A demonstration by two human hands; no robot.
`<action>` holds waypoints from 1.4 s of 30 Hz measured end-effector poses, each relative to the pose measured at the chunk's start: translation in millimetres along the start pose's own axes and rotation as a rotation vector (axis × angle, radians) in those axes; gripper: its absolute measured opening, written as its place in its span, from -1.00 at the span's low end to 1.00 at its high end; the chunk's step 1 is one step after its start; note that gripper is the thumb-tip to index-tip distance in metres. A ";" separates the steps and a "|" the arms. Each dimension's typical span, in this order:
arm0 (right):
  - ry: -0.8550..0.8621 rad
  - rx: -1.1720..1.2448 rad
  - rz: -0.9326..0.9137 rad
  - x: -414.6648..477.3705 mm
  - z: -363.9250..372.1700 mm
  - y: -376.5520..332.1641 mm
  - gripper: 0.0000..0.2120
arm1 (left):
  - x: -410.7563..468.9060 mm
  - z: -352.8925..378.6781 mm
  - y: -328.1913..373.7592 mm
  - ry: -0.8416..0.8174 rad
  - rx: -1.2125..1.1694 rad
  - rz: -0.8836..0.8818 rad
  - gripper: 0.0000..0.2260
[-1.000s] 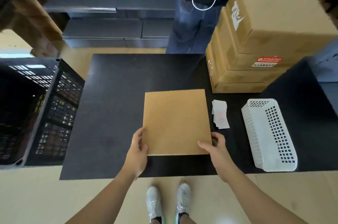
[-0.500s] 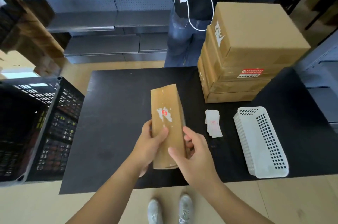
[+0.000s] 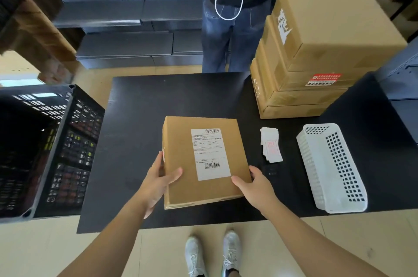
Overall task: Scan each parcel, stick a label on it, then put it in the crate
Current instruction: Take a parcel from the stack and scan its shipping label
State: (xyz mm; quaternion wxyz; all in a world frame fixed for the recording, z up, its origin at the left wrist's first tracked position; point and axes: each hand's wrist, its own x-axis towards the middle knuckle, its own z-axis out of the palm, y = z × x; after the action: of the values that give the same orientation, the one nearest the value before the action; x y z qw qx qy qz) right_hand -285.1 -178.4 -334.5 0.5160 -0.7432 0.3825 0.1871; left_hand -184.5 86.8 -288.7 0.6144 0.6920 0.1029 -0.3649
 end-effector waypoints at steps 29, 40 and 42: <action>0.451 -0.592 0.186 31.5 -22.2 66.9 0.01 | 23.1 24.8 -78.7 0.148 1.066 0.695 -0.65; 0.527 -0.566 0.222 36.9 -13.0 67.0 -0.12 | 16.0 22.2 -89.7 0.118 1.042 0.729 -0.59; 0.519 -0.550 0.225 36.2 -13.1 66.7 -0.12 | 14.5 22.5 -89.0 0.115 1.037 0.731 -0.59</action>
State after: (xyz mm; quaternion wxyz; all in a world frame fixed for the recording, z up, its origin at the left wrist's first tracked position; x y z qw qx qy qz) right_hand -314.4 -215.6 -395.2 0.1601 -0.8297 0.5151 0.1437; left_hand -235.2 81.4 -366.4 0.2780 0.9085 -0.2969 -0.0963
